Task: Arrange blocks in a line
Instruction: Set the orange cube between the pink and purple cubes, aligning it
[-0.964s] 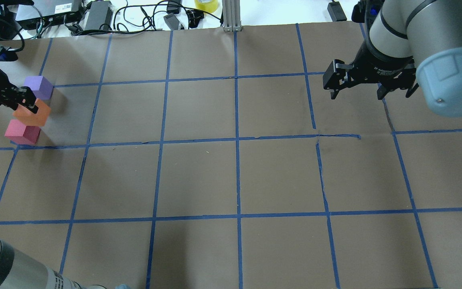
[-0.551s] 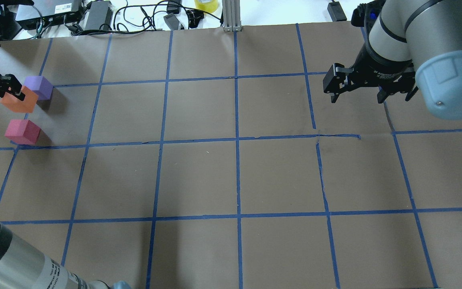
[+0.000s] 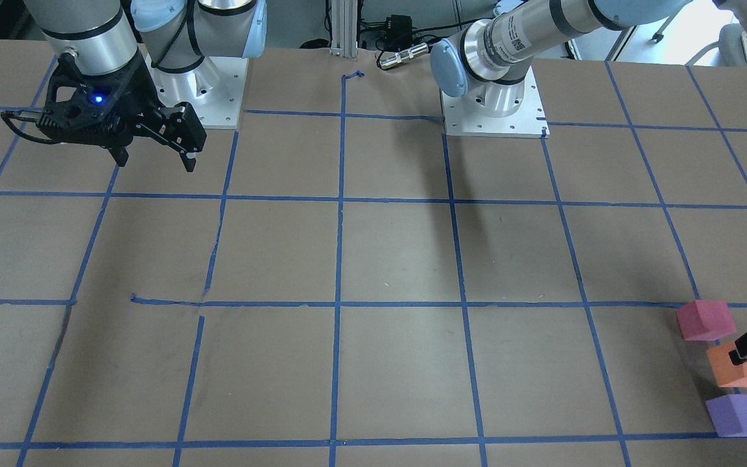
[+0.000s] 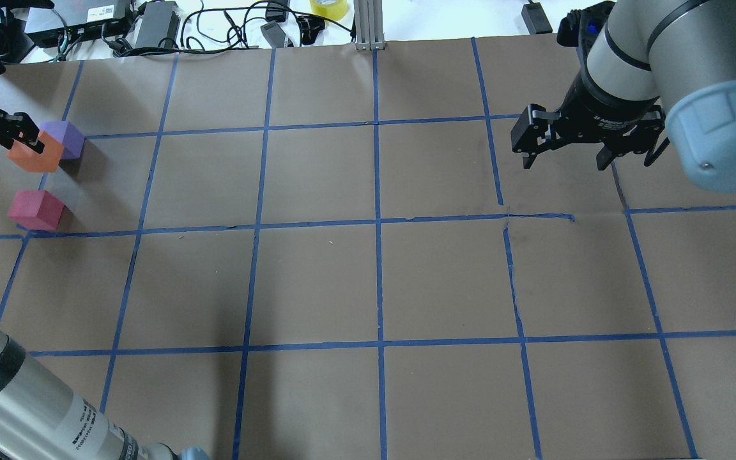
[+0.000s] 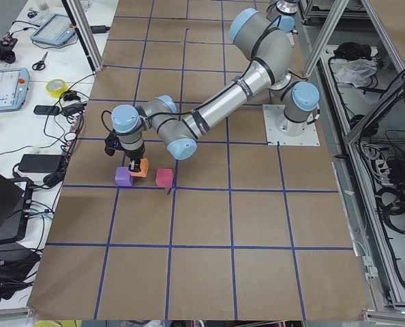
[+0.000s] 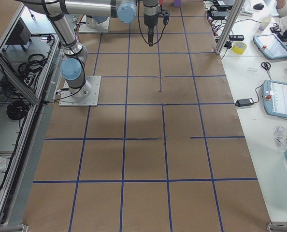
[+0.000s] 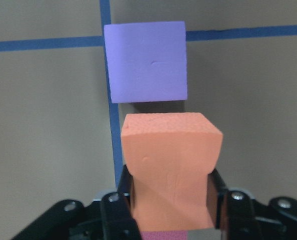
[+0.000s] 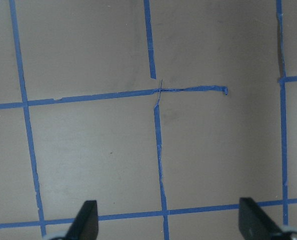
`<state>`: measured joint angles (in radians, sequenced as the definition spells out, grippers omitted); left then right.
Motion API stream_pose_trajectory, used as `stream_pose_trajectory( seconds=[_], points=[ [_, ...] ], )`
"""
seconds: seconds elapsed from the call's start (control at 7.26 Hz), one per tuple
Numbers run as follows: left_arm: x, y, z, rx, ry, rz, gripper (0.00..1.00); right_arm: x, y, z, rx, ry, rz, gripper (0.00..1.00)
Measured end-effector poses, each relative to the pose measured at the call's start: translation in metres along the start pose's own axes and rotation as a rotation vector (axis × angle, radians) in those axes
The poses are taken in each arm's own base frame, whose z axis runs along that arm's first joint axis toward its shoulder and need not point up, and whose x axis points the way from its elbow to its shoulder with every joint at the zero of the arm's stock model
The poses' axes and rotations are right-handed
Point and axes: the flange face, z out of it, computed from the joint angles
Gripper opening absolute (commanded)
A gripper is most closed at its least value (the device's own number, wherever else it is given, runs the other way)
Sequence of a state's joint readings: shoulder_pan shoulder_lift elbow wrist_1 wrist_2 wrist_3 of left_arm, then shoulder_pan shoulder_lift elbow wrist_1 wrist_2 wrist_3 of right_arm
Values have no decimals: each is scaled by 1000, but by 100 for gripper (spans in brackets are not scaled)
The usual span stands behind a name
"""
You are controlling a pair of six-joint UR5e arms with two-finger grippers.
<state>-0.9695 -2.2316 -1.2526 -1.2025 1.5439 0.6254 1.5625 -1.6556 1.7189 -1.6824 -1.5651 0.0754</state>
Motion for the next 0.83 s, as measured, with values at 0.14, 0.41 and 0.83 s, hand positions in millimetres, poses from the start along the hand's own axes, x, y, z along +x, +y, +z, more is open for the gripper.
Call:
stream_pose_trajectory(
  seconds=[0.14, 0.41, 0.83],
  points=[
    [-2, 0, 5, -15, -10, -9, 0, 0, 3, -2, -12, -1, 0, 100],
    [-6, -2, 22, -36, -12, -15, 0, 1, 7, -2, -19, 6, 0, 100],
    [-7, -2, 37, -44, -8, -14, 0, 2, 8, -3, -20, 11, 1, 100]
  ],
)
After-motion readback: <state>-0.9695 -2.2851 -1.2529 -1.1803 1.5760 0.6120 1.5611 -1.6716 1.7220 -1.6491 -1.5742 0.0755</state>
